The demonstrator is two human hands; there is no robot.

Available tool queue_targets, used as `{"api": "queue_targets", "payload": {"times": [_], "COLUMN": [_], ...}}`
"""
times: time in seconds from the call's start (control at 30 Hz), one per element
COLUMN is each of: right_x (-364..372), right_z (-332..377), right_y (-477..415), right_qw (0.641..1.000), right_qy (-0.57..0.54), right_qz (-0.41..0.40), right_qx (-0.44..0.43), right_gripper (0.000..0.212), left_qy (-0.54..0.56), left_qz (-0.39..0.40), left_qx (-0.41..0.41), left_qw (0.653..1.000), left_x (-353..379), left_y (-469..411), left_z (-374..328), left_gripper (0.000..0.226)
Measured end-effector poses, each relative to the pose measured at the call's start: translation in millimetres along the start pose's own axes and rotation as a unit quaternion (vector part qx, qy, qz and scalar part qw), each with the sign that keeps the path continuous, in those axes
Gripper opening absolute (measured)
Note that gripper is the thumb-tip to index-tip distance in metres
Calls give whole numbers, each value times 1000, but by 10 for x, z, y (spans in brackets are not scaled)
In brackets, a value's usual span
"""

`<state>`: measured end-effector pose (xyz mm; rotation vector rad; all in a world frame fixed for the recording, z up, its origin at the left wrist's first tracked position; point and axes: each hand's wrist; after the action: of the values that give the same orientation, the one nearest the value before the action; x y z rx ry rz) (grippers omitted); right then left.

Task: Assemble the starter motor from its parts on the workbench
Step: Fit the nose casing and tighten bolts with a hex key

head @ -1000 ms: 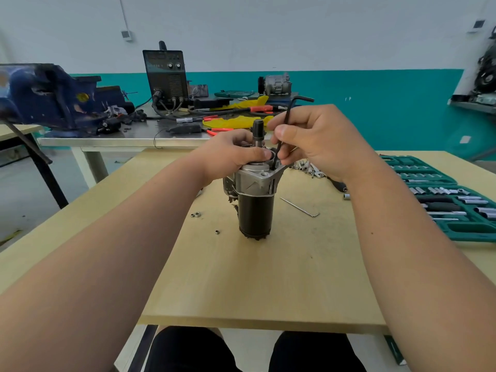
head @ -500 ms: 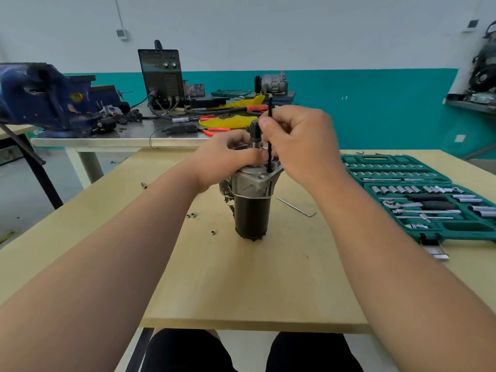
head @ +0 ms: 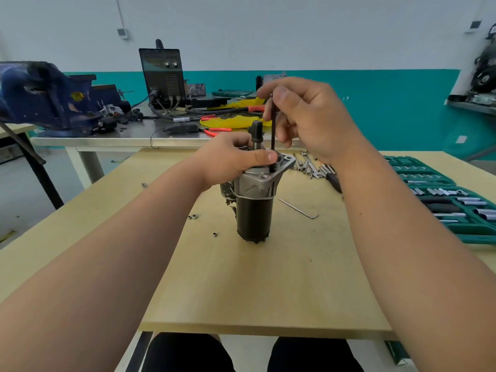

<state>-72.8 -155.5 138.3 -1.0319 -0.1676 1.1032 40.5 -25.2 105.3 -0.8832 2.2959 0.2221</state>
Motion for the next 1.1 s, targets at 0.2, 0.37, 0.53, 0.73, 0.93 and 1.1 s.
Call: {"api": "queue_targets", "payload": {"times": [0.2,0.37,0.53,0.73,0.93,1.1], "right_x": [-4,51,88,376,278,93], "right_z": [137,108,-63,-204,-107,173], "right_y": [-106,-196,-72,61,57,7], "right_qw": [992,976,924,903,851,939], "right_qy": [113,-111,-302,234,425,330], "right_qz": [-53,-50,-151,-331,-206,20], "right_qx": [18,181,177,-141,-228,-90], "right_gripper": [18,25,22,21,25,34], "left_qy": [3,22,33,10,23,34], "left_qz": [-12,-15,-12,-10,-10,-12], "left_qx": [-9,-18,-21,-11,-8,-15], "left_qw": [1000,999,999,1000,1000,999], "left_x": [-1,-4,-1,22,16,-34], "left_y": [-48,-76,-88,-46,-25,-38], "left_z": [46,83,88,45,47,97], "left_gripper": [79,59,43,52,50,50]}}
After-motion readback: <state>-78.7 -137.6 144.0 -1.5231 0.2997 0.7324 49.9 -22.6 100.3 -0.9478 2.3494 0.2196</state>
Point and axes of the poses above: each hand's wrist, its own y-axis away from the middle knuckle, its own x-axis out of the palm, z = x × y, and after that the axes turned 11 degrees about -x, right-handed
